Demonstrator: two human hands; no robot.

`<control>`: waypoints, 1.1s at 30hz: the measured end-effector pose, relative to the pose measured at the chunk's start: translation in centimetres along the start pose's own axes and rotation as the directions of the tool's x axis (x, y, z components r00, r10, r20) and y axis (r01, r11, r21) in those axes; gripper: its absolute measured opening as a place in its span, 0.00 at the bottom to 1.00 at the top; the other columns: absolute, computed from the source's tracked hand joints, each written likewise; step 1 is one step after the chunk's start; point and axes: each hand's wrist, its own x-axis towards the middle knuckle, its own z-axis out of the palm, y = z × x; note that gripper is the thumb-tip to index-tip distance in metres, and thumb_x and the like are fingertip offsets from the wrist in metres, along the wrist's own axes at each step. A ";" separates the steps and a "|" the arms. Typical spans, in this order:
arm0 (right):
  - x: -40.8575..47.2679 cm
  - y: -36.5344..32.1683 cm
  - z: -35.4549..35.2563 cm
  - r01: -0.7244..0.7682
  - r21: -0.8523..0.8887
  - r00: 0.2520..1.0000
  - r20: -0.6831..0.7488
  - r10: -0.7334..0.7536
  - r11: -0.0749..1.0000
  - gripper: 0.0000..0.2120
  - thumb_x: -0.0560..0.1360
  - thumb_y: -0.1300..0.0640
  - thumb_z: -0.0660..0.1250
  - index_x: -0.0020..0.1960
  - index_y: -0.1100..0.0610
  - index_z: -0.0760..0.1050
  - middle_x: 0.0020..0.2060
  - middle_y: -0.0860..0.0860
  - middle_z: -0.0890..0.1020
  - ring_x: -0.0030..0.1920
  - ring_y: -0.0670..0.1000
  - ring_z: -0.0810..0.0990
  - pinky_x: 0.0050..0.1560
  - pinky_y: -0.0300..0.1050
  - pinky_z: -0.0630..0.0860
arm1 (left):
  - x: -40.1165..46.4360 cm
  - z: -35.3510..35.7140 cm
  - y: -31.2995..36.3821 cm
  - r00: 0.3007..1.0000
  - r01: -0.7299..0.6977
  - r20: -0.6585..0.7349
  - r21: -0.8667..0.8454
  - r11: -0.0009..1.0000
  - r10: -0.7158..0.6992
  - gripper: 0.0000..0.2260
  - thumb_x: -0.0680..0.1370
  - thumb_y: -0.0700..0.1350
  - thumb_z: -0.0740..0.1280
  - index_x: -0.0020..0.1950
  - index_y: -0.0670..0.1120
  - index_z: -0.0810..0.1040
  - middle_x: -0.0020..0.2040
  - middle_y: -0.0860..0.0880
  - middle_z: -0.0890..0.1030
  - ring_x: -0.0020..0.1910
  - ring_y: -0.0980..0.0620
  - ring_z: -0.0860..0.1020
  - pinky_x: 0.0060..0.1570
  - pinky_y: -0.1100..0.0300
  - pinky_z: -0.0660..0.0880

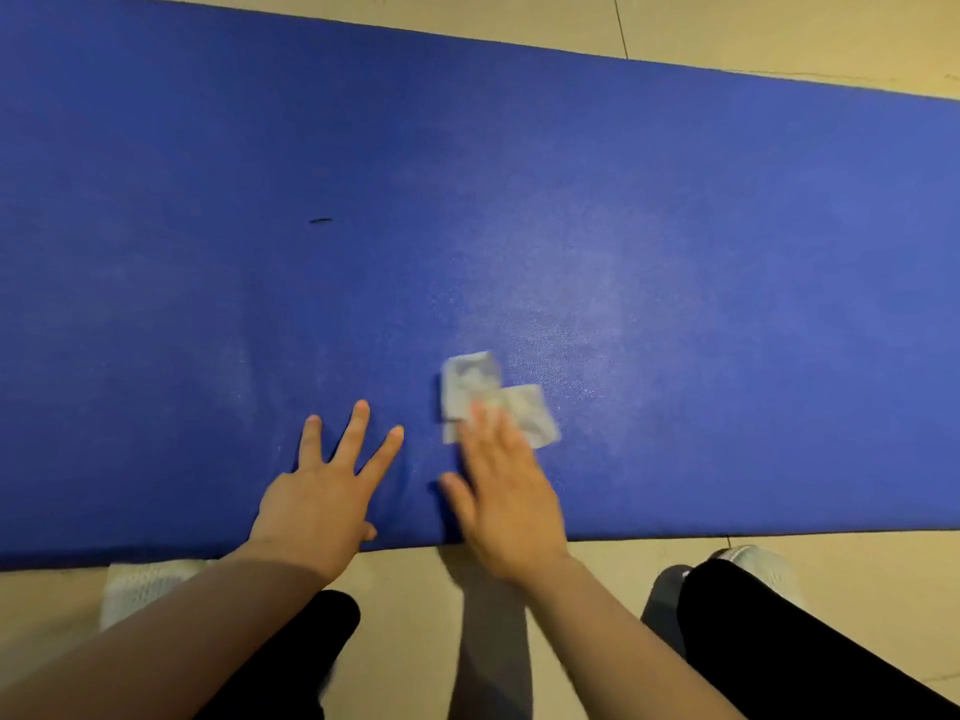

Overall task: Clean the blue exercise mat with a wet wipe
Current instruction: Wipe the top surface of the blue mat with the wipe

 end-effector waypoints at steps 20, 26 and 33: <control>8.1 2.0 -3.6 -0.055 0.006 0.975 0.214 0.053 0.998 0.42 0.72 0.29 0.29 0.80 0.50 0.42 0.79 0.47 0.39 0.78 0.51 0.38 0.76 0.49 0.35 | 2.1 -4.2 -1.7 0.996 -0.021 0.085 0.093 0.995 0.013 0.53 0.70 0.66 0.70 0.77 0.57 0.33 0.78 0.46 0.41 0.71 0.39 0.60 0.51 0.53 0.75; 10.3 12.1 -5.9 -0.362 -0.091 0.900 0.225 0.374 0.928 0.47 0.70 0.27 0.28 0.81 0.54 0.45 0.79 0.53 0.41 0.78 0.55 0.36 0.77 0.55 0.38 | 2.9 -3.7 -1.3 0.981 0.142 0.127 0.040 0.989 -0.146 0.61 0.66 0.69 0.71 0.66 0.55 0.18 0.75 0.40 0.26 0.76 0.34 0.37 0.59 0.39 0.75; 6.8 2.5 -4.9 -0.258 -0.093 0.931 0.242 0.273 0.962 0.47 0.69 0.29 0.28 0.79 0.57 0.34 0.77 0.55 0.33 0.76 0.59 0.29 0.71 0.50 0.26 | 3.2 -2.9 -1.5 0.981 0.158 0.132 -0.149 0.976 -0.139 0.59 0.68 0.61 0.74 0.65 0.59 0.20 0.73 0.41 0.24 0.75 0.34 0.34 0.60 0.36 0.72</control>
